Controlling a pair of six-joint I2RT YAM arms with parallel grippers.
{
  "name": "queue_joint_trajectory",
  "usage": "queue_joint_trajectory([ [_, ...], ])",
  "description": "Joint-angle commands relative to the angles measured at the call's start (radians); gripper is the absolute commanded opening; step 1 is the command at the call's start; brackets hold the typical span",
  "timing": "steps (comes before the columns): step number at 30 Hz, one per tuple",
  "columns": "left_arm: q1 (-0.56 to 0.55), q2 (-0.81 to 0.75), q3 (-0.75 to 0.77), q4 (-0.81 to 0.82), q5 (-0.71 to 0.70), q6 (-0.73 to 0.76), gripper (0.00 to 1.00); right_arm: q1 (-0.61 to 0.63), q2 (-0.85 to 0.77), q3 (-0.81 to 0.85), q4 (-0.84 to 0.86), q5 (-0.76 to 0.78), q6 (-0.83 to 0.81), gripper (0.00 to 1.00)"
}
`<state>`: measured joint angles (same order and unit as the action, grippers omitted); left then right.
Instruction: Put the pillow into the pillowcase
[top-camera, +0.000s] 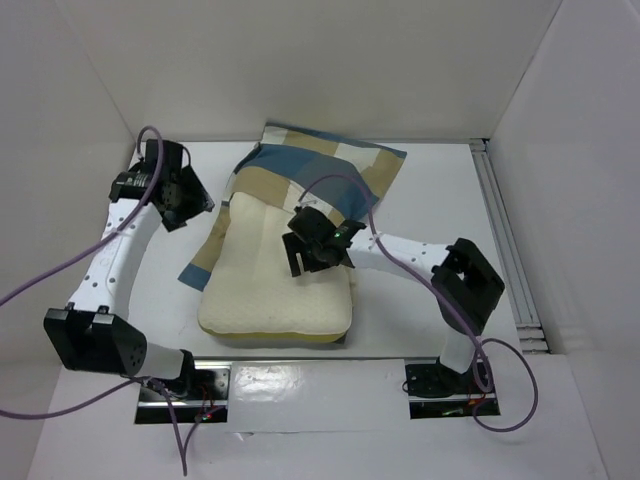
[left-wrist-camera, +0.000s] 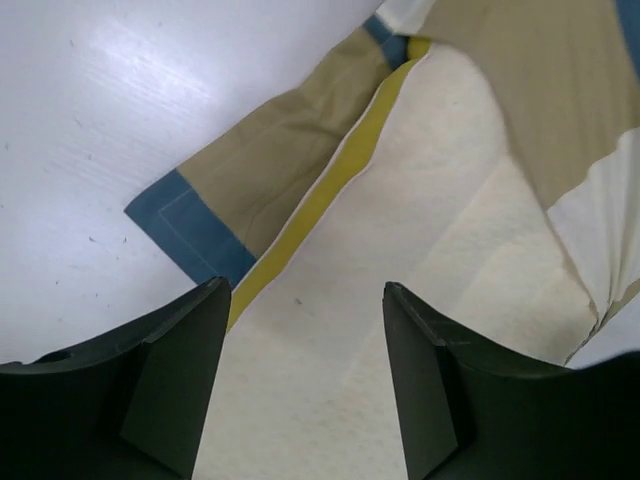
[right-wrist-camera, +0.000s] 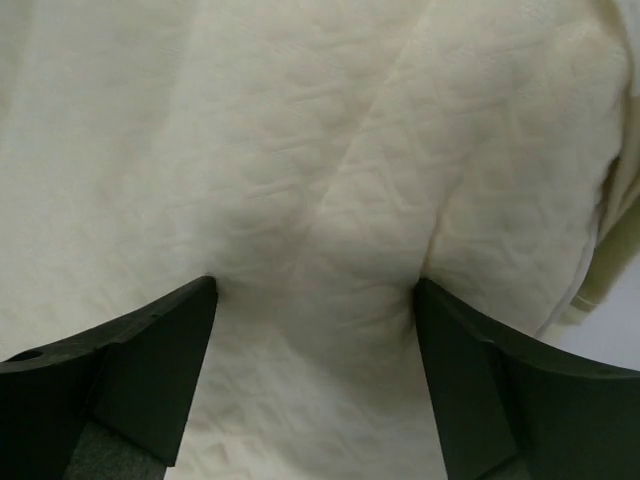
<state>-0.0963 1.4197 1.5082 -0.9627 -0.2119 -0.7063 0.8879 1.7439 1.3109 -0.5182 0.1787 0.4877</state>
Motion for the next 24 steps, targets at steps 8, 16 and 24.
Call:
queue_joint_trajectory([
  [8,0.105,-0.045,-0.293,0.125,0.322,0.116,0.73,-0.292,-0.122,-0.214,-0.043,0.137,0.069,0.79],
  [16,0.106,-0.067,-0.471,0.245,0.476,0.125,0.74,-0.133,-0.098,0.129,-0.078,0.196,-0.018,0.93],
  [24,0.159,-0.079,-0.581,0.379,0.563,0.114,0.76,-0.004,0.318,0.464,-0.054,0.157,-0.051,1.00],
])
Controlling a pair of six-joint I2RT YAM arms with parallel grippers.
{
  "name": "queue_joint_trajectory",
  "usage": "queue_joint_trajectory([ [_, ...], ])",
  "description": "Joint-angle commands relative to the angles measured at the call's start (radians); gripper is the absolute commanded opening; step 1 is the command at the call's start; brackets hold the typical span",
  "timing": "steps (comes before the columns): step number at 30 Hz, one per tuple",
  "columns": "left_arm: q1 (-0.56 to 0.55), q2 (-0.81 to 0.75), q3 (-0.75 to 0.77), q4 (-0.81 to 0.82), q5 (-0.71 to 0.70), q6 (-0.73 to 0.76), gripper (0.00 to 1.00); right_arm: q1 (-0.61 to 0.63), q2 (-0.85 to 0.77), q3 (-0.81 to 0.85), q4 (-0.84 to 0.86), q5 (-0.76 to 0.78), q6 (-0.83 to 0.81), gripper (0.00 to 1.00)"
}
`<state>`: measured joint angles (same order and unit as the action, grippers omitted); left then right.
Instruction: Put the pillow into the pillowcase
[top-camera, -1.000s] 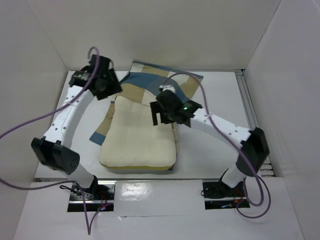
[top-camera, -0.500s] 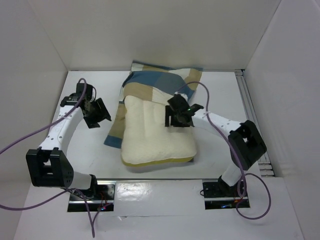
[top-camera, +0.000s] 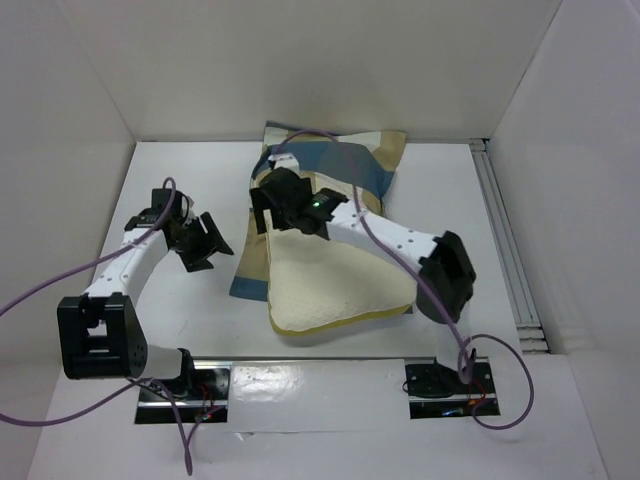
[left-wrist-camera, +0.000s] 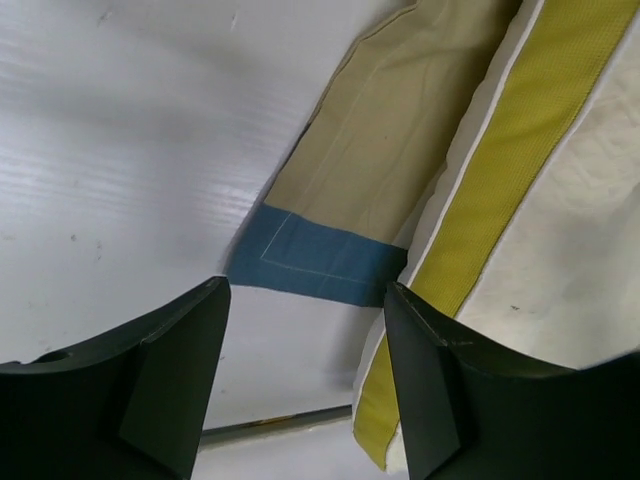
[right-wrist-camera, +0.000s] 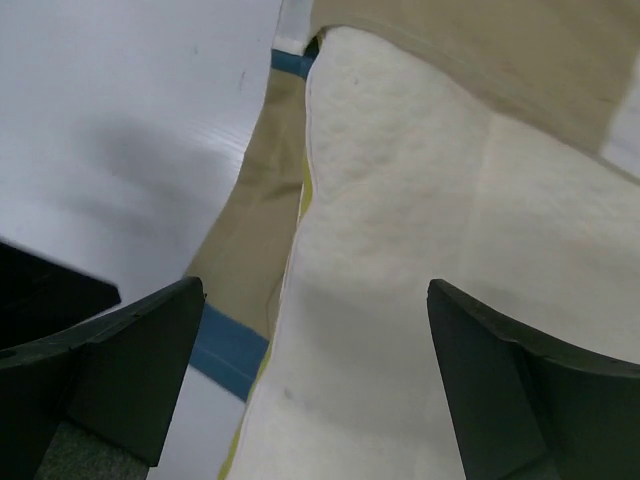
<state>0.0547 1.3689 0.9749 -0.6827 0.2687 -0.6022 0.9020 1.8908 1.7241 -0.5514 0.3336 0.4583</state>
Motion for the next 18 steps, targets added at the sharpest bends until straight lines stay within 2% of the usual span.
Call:
queue_joint_trajectory([
  [1,0.017,-0.028,-0.071,0.182,0.110,0.010,0.76,-0.018,0.216,0.077,-0.021,0.002,-0.012,1.00],
  [3,0.026,-0.018,-0.103,0.231,0.189,-0.001,0.76,-0.018,0.302,0.148,-0.042,0.051,0.002,1.00],
  [5,0.011,-0.008,-0.104,0.241,0.198,-0.025,0.76,-0.018,0.390,0.205,-0.117,0.068,0.016,0.76],
  [6,-0.001,-0.008,-0.104,0.241,0.170,-0.034,0.76,-0.018,0.380,0.224,-0.120,0.068,-0.013,0.37],
  [7,-0.001,-0.008,-0.104,0.241,0.156,-0.034,0.76,-0.018,0.351,0.195,-0.098,0.068,-0.013,0.36],
  [8,-0.001,-0.008,-0.104,0.241,0.146,-0.034,0.76,-0.029,0.314,0.163,-0.075,0.046,-0.053,0.03],
  [9,-0.012,-0.008,-0.104,0.241,0.145,-0.025,0.76,-0.029,0.273,0.094,-0.058,0.013,-0.064,0.00],
  [12,-0.035,-0.008,-0.104,0.265,0.207,-0.007,0.76,-0.100,0.073,-0.036,0.045,-0.106,-0.109,0.00],
  [13,-0.065,-0.019,-0.104,0.282,0.217,-0.007,0.76,-0.145,-0.034,-0.125,0.073,-0.204,-0.125,0.00],
  [16,-0.128,-0.048,-0.104,0.316,0.146,-0.007,0.77,-0.228,-0.207,-0.248,0.157,-0.389,-0.164,0.00],
  [18,-0.151,-0.057,-0.104,0.344,0.136,-0.007,0.78,-0.258,-0.239,-0.248,0.134,-0.453,-0.185,0.00],
])
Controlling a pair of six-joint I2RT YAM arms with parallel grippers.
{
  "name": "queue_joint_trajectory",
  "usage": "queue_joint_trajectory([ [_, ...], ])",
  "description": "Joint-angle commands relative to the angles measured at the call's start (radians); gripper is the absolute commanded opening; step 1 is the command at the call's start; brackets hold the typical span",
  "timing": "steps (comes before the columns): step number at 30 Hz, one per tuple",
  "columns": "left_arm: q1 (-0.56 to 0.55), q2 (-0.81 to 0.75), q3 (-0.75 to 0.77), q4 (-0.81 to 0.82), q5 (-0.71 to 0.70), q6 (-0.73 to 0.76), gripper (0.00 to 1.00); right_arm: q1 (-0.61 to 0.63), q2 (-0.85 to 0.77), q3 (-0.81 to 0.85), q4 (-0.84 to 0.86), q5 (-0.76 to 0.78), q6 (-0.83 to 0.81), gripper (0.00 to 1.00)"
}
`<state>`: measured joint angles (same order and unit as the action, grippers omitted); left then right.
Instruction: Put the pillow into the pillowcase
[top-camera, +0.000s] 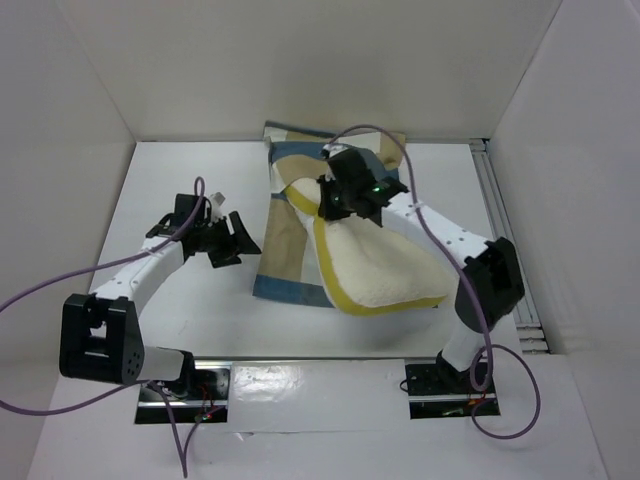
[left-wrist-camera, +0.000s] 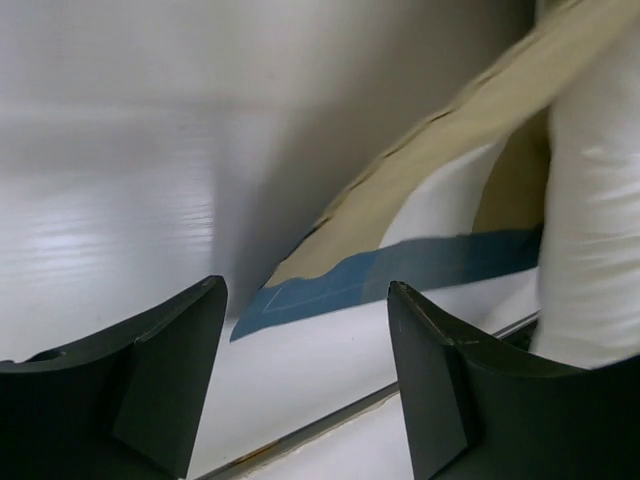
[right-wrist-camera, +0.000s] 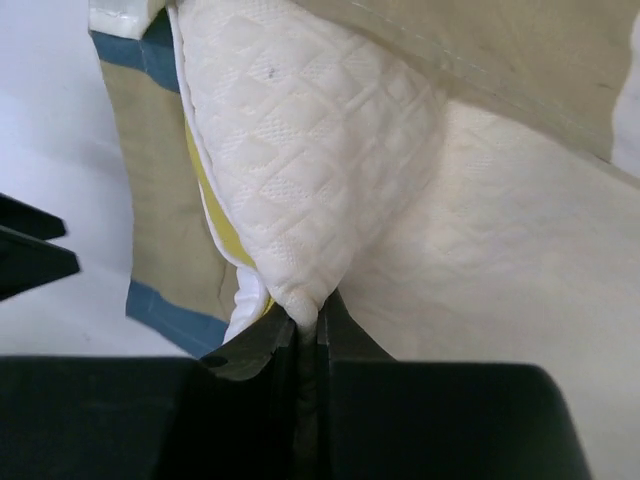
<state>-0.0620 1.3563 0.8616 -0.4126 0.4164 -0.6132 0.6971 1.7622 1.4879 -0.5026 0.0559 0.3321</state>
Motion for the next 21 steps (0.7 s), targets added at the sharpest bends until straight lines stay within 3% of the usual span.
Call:
queue_joint_trajectory([
  [1,-0.064,-0.045,0.023,0.074,-0.001,0.024,0.78,-0.062,-0.110,-0.012,0.072,-0.214,-0.059,0.00],
  [11,-0.197,-0.017,-0.004,0.271,-0.021,0.024,0.82,-0.062,-0.107,0.009,0.041,-0.251,-0.071,0.00],
  [17,-0.217,0.024,-0.003,0.293,-0.151,0.013,0.81,-0.062,-0.107,0.009,0.030,-0.260,-0.090,0.00],
  [21,-0.252,0.006,-0.003,0.255,-0.321,0.013,0.81,-0.071,-0.116,0.009,0.030,-0.269,-0.090,0.00],
])
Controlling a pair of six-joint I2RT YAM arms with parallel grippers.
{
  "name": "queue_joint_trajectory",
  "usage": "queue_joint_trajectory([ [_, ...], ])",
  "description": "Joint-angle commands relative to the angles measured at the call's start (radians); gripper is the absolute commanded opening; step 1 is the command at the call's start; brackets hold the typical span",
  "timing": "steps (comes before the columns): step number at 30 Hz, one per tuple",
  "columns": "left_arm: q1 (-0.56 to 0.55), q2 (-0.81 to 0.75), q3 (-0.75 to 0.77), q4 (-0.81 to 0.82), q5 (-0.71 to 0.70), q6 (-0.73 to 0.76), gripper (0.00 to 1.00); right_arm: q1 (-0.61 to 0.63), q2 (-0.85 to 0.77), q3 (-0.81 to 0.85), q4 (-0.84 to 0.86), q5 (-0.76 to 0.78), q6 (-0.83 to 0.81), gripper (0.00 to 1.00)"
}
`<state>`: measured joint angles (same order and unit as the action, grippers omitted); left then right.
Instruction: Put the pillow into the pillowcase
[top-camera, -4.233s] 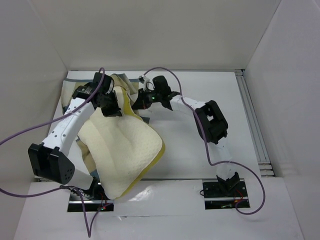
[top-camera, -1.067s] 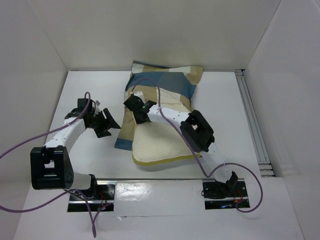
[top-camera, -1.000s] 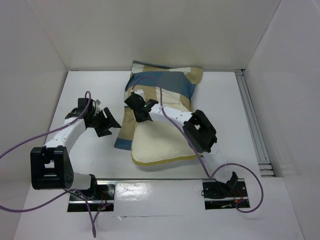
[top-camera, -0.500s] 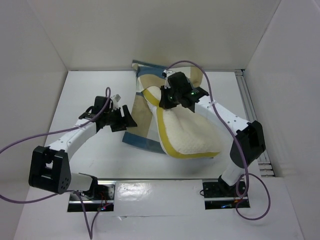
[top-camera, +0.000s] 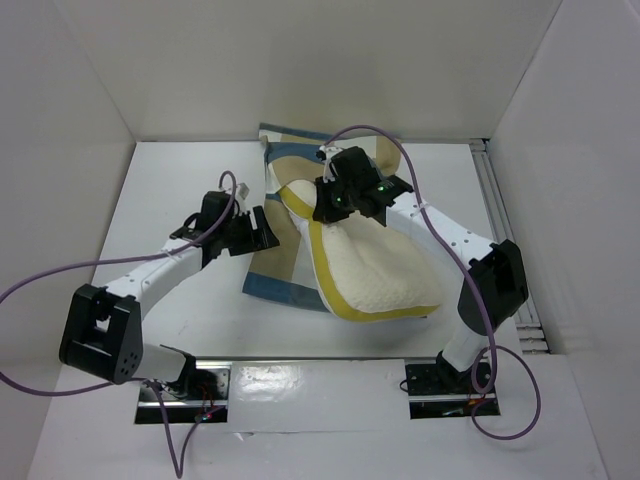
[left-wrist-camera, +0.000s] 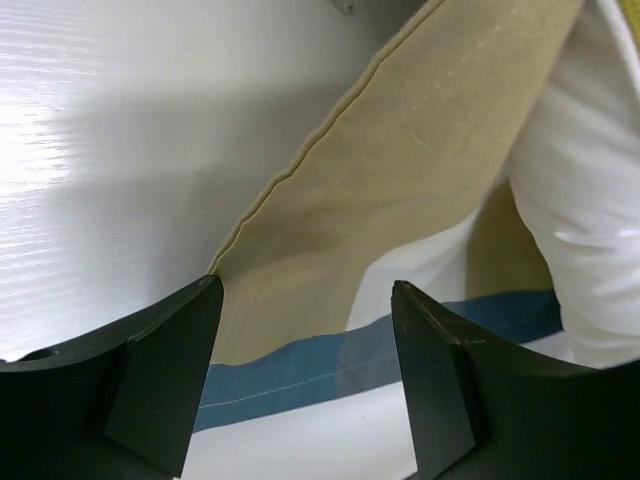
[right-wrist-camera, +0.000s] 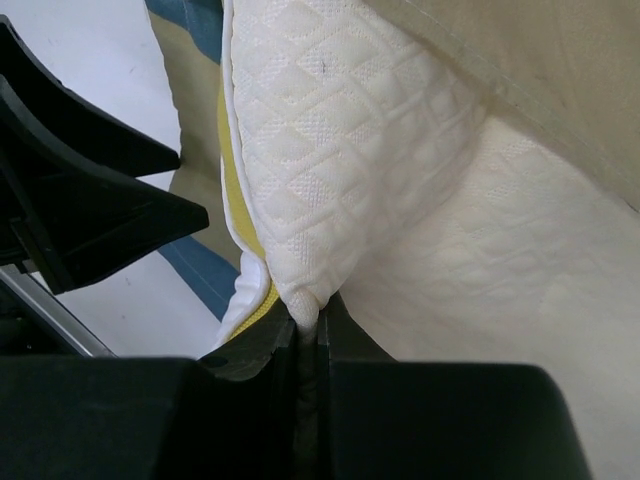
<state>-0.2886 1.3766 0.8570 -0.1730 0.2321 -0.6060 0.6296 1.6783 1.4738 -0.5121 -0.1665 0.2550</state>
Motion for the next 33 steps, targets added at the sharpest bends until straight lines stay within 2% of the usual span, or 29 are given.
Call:
queue_joint_trajectory([
  [1,-0.026,-0.027,0.002,0.003,-0.151,0.006,0.81,-0.004,-0.032,0.023,0.031,-0.047,-0.013,0.00],
  [5,-0.060,-0.021,0.002,0.023,-0.211,0.015,0.82,-0.004,-0.032,0.023,0.030,-0.067,-0.013,0.00],
  [7,-0.072,0.053,0.017,0.023,-0.282,0.002,0.82,-0.004,-0.042,0.023,0.030,-0.067,-0.013,0.00],
  [10,-0.081,0.145,0.045,0.050,-0.283,0.002,0.81,-0.004,-0.032,0.034,0.021,-0.076,-0.022,0.00],
  [14,-0.104,0.145,0.010,0.154,-0.225,0.011,0.81,-0.013,-0.032,0.043,-0.002,-0.087,-0.031,0.00],
  [16,-0.104,0.131,-0.015,0.216,-0.148,0.011,0.79,-0.013,-0.032,0.043,-0.002,-0.087,-0.031,0.00],
  [18,-0.104,0.110,-0.035,0.237,-0.082,0.023,0.53,-0.013,-0.032,0.043,-0.002,-0.074,-0.031,0.00],
  [19,-0.104,0.076,-0.035,0.256,-0.010,0.023,0.37,-0.024,-0.032,0.043,-0.002,-0.074,-0.031,0.00],
  [20,-0.095,0.056,-0.050,0.256,0.030,0.002,0.02,-0.024,-0.032,0.043,-0.002,-0.074,-0.017,0.00],
  [22,-0.095,-0.009,-0.065,0.265,0.120,-0.055,0.00,-0.024,-0.009,0.043,0.007,-0.047,0.007,0.00],
  [24,-0.095,-0.068,-0.087,0.276,0.151,-0.096,0.00,-0.024,0.012,0.057,0.007,-0.021,0.021,0.00],
  [28,-0.095,-0.211,-0.133,0.328,0.263,-0.179,0.00,-0.024,0.092,0.149,-0.015,0.178,0.040,0.00],
  [29,-0.086,-0.220,-0.110,0.313,0.345,-0.179,0.00,-0.024,0.134,0.245,-0.058,0.217,0.040,0.00],
  [31,-0.086,-0.235,-0.047,0.331,0.407,-0.211,0.00,-0.024,0.170,0.374,-0.104,0.298,0.021,0.00],
  [32,-0.104,-0.249,-0.036,0.358,0.435,-0.233,0.00,-0.024,0.181,0.511,-0.124,0.373,0.010,0.00],
  [33,-0.113,-0.263,-0.026,0.386,0.478,-0.277,0.00,-0.024,0.192,0.581,-0.161,0.407,-0.003,0.00],
])
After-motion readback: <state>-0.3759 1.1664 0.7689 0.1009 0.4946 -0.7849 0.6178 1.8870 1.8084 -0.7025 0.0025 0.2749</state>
